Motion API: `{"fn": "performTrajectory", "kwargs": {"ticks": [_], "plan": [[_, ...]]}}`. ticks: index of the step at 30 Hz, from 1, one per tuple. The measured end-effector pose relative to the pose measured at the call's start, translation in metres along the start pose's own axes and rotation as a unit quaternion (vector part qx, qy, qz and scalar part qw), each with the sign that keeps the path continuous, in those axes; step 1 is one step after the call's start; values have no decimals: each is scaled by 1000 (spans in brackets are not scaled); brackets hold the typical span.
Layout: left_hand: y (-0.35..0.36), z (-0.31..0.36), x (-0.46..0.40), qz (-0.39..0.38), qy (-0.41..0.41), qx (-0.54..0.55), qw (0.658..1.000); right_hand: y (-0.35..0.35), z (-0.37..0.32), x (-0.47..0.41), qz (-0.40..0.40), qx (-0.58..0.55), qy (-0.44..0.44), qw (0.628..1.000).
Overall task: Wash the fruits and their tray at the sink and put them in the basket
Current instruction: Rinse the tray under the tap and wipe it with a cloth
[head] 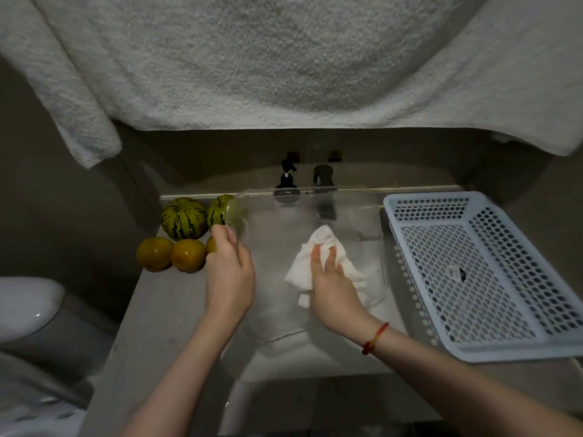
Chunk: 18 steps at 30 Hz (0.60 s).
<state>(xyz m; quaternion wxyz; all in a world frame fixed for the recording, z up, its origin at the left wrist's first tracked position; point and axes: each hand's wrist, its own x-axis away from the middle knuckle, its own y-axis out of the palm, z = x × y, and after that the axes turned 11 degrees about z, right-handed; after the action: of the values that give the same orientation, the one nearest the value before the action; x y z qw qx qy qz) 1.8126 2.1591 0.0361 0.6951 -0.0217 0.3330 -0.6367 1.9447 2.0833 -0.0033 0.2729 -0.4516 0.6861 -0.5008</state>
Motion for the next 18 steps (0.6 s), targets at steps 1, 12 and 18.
{"fn": "performTrajectory", "kwargs": {"ticks": [1,12,18], "plan": [[1,3,2,20,22,-7,1000,1,-7,1,21,-8,-17,1000],[-1,18,-10,104,162,-21,981,-6,-44,19,50,-56,-244,967],[-8,19,-13,98,204,-38,973,-7,-25,19,53,-43,-339,938]]}}
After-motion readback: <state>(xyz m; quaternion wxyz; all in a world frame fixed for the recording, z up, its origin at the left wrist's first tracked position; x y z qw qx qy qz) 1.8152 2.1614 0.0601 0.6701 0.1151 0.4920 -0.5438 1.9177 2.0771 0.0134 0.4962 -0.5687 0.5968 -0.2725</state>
